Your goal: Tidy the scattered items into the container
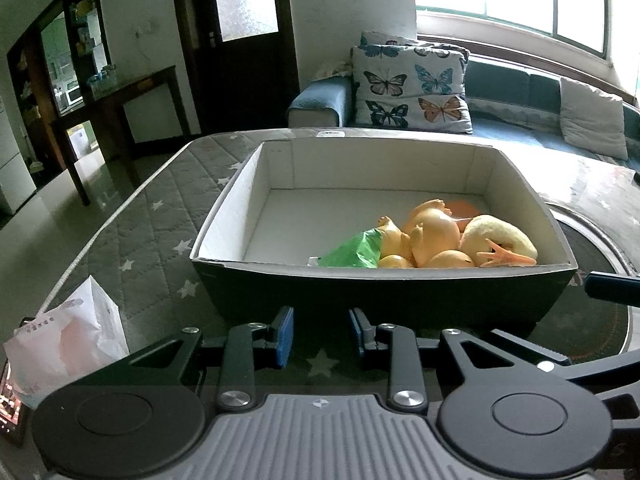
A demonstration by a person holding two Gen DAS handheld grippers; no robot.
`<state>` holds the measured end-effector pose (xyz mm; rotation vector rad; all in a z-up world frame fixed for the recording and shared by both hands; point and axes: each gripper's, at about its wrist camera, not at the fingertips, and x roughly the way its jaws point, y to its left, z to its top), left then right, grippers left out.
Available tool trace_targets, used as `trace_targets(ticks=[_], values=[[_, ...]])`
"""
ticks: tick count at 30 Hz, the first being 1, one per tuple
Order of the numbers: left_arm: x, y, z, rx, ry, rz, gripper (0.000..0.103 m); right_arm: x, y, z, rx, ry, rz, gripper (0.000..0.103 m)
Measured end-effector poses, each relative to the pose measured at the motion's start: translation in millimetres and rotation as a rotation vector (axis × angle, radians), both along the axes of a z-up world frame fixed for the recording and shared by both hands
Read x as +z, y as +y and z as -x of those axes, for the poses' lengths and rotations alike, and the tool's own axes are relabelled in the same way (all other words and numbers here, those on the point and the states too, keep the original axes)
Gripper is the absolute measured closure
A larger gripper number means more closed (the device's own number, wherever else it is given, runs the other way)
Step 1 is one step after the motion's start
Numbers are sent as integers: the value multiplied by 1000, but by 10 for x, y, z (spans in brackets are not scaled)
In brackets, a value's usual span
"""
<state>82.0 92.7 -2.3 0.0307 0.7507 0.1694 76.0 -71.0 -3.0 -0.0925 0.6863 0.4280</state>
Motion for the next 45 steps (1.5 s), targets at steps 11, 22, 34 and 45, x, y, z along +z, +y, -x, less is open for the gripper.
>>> trace_targets(ticks=[11,22,34,45], values=[[3,35,-9,1,3,-9,72,16,31,-10,-2,-1,5,0],[6,60,-28,1,1,-10,71,31,62,-36,-3,-4,9,0],[1,58,-53,-3,5,-15,72,18,75,-63,-5,-2,11,0],[22,48,-54,-9,2,-23,72,44,71,-50,-5,-6,12,0]])
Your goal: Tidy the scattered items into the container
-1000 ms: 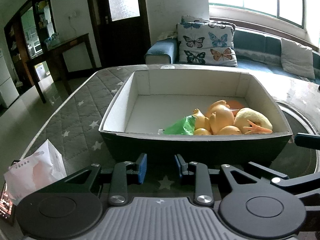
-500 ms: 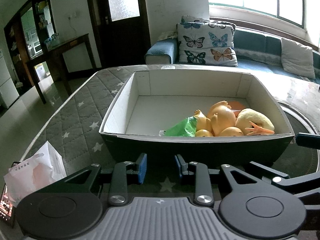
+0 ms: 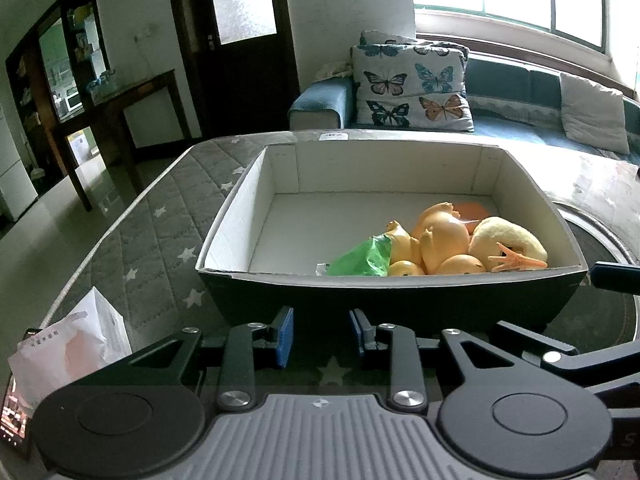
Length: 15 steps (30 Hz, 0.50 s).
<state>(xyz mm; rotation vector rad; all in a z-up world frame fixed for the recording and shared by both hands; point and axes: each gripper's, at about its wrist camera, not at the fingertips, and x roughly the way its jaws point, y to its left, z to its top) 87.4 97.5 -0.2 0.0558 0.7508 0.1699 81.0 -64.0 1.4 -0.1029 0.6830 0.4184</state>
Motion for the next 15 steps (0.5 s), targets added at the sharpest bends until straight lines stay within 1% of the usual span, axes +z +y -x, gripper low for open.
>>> trace_targets(ticks=[15], values=[[16,-15,10,-3,-3,-4,71,14,-12,7,-3,-2,0,0]])
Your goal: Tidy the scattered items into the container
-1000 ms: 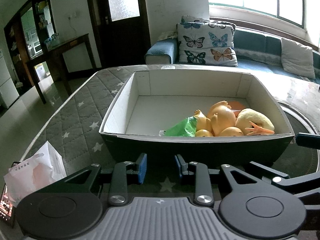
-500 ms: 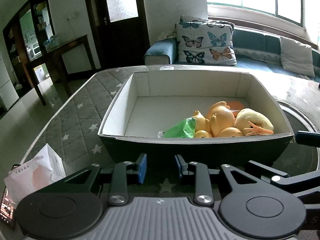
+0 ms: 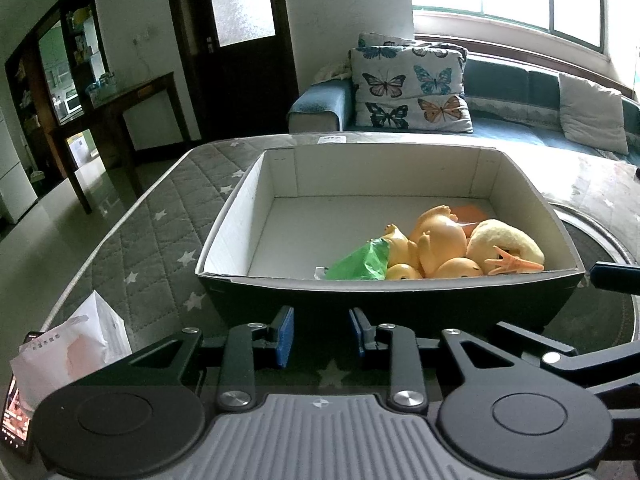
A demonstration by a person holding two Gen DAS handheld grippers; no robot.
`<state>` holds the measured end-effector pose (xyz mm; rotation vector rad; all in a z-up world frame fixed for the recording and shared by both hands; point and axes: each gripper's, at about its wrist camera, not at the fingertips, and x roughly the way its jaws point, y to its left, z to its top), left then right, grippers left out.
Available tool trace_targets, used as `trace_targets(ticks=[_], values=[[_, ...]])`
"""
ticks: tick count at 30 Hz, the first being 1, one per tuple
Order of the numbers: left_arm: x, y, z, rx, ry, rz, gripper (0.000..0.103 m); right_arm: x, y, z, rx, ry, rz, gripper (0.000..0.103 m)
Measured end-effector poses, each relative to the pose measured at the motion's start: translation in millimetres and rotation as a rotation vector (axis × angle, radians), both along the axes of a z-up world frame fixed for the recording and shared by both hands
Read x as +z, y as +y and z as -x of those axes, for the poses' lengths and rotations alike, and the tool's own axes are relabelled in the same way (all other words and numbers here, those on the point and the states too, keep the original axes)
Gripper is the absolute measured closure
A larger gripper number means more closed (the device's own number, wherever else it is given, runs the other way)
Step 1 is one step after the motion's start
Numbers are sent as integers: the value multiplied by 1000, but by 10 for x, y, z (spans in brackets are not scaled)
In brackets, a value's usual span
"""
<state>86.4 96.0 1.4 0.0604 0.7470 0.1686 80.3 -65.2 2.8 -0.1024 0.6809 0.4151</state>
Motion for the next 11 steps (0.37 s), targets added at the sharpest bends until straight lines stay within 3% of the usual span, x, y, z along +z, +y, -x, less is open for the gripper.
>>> trace_targets(ticks=[11], values=[[17,-14,7,1,-17,-4,71,3,-12,2,1,-6,-10,0]])
